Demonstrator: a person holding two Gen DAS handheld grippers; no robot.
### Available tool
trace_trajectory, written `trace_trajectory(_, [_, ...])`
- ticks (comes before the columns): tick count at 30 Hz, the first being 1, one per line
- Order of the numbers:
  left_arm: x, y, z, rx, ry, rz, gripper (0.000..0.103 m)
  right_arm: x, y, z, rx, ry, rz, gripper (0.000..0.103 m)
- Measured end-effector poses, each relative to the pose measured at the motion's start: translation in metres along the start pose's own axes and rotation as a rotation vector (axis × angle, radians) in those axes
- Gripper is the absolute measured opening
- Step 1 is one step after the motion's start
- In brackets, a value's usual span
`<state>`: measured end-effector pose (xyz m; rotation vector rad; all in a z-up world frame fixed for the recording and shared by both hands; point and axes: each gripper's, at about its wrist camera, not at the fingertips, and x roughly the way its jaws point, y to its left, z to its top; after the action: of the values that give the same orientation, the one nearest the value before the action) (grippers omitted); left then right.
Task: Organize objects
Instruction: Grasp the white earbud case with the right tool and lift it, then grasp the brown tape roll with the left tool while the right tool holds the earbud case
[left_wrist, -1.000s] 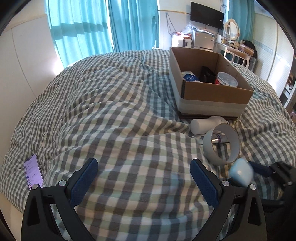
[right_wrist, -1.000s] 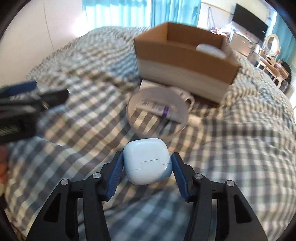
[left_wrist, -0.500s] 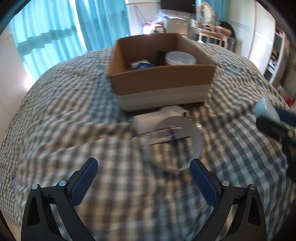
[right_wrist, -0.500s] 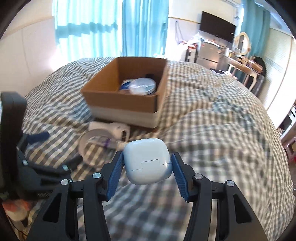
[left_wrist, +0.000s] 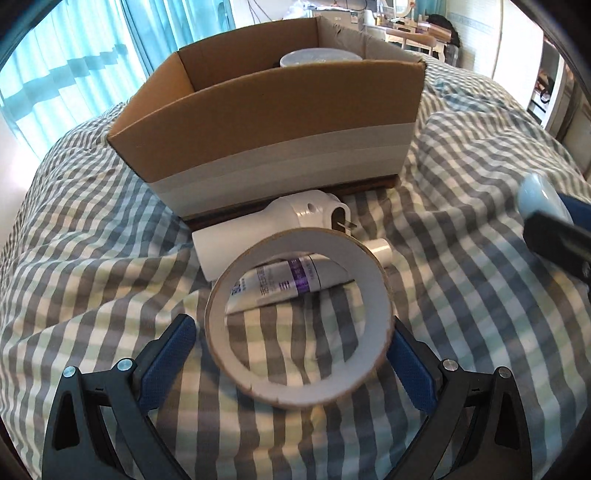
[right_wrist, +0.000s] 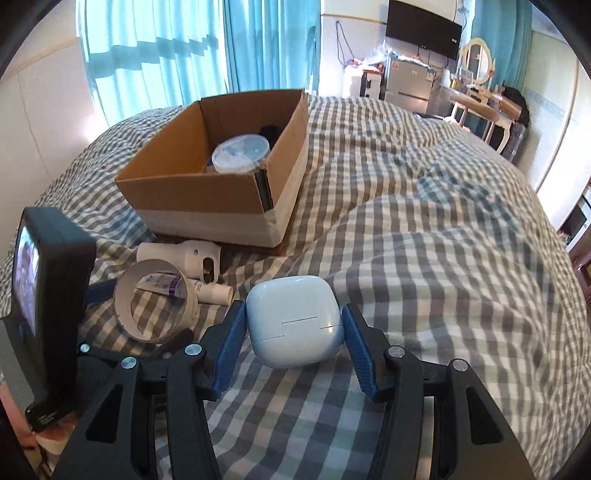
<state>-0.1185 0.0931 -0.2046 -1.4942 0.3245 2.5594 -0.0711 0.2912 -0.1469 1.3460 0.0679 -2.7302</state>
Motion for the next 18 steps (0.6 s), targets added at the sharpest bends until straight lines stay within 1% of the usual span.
trace_trajectory(1, [0.002, 0.000, 0.001, -0.001, -0.004, 0.000, 0.102, 0.002, 0.000, 0.000, 0.002, 0.006, 0.002, 0.053])
trace_trajectory(3, [0.002, -0.002, 0.002, 0.003, -0.015, 0.006, 0.095, 0.005, 0.000, -0.002, 0.003, 0.015, 0.006, 0.053])
trace_trajectory(4, [0.002, -0.003, 0.003, 0.010, -0.016, 0.000, 0.088, 0.007, 0.001, -0.002, 0.003, 0.019, 0.005, 0.053])
trace_trajectory(5, [0.001, -0.004, 0.002, 0.014, -0.020, 0.004, 0.085, 0.008, 0.002, -0.003, 0.002, 0.019, 0.003, 0.053])
trace_trajectory(10, [-0.010, -0.004, 0.000, 0.006, -0.037, -0.029, 0.085, 0.003, 0.006, -0.007, -0.008, 0.006, -0.013, 0.053])
trace_trajectory(13, [-0.029, -0.001, -0.003, 0.011, -0.068, -0.030, 0.085, -0.010, 0.012, -0.008, -0.020, -0.021, -0.038, 0.053])
trace_trajectory(18, [-0.063, 0.013, -0.007, 0.000, -0.134, -0.043, 0.085, -0.034, 0.021, -0.011, -0.021, -0.062, -0.032, 0.053])
